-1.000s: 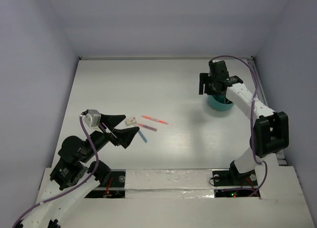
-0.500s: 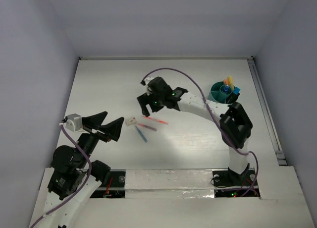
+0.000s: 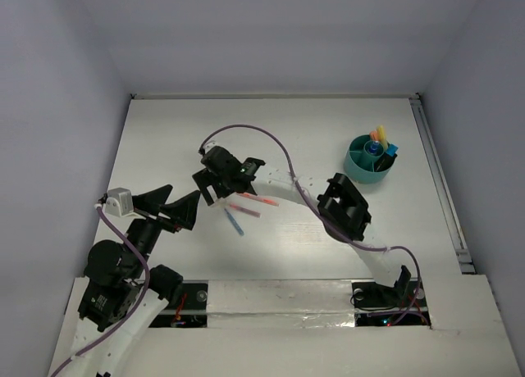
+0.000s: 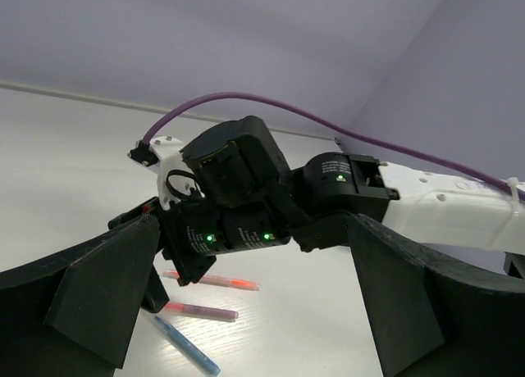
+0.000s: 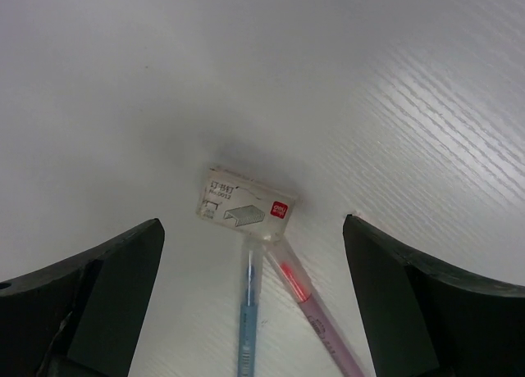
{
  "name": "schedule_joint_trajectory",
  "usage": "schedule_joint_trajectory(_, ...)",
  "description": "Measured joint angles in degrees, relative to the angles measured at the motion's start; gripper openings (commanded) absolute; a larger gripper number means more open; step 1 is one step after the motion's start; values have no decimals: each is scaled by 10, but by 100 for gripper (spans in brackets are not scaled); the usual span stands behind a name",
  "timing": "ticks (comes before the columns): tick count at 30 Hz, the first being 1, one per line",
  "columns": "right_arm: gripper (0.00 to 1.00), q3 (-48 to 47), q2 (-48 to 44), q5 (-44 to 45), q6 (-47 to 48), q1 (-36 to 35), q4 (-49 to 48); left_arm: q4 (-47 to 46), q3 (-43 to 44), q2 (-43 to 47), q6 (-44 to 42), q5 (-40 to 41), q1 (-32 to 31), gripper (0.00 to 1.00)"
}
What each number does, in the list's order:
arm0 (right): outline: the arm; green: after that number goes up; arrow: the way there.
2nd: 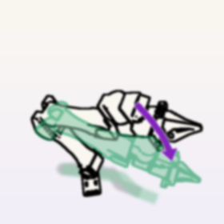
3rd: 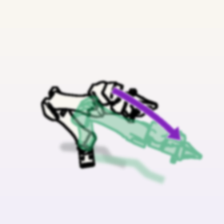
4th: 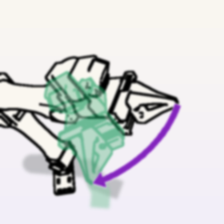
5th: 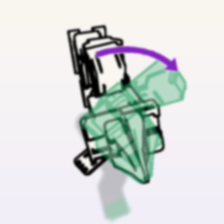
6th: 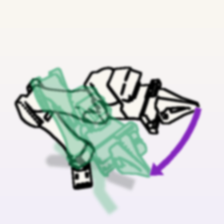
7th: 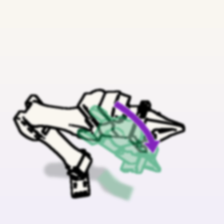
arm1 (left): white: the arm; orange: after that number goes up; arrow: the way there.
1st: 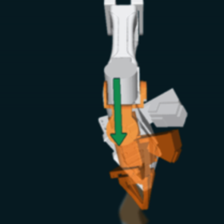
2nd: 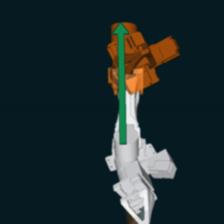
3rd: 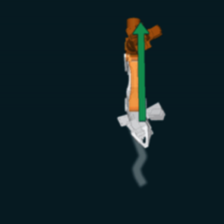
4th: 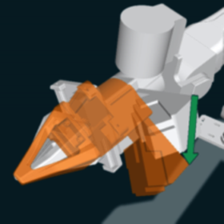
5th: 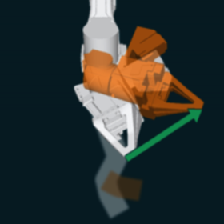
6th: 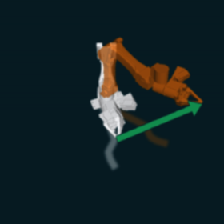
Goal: Sort the stationery into containers
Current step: Pick up the stationery from the center of the board.
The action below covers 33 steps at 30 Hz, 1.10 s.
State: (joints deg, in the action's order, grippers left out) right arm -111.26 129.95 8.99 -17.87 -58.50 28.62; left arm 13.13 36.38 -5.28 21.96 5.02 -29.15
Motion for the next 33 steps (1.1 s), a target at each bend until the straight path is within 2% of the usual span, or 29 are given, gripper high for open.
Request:
schedule_joint_trajectory(6, 97, -23, 28, 9, -19, 1, 17, 0, 0, 0, 0, 0, 0, 99)
schedule_joint_trajectory(15, 84, -26, 37, 4, -36, -4, 17, 0, 0, 0, 0, -2, 0, 99)
schedule_joint_trajectory(22, 82, -57, 82, 9, -41, -12, 16, 0, 0, 0, 0, -3, 0, 99)
schedule_joint_trajectory(25, 71, -66, 88, 11, -42, -12, 17, 0, 0, 0, 0, -3, 0, 99)
schedule_joint_trajectory(26, 62, -70, 91, 11, -43, -13, 17, 0, 0, 0, 0, -3, 0, 99)
schedule_joint_trajectory(33, 55, -89, 106, 13, -49, -20, 11, 0, 0, 0, 0, -4, 0, 99)
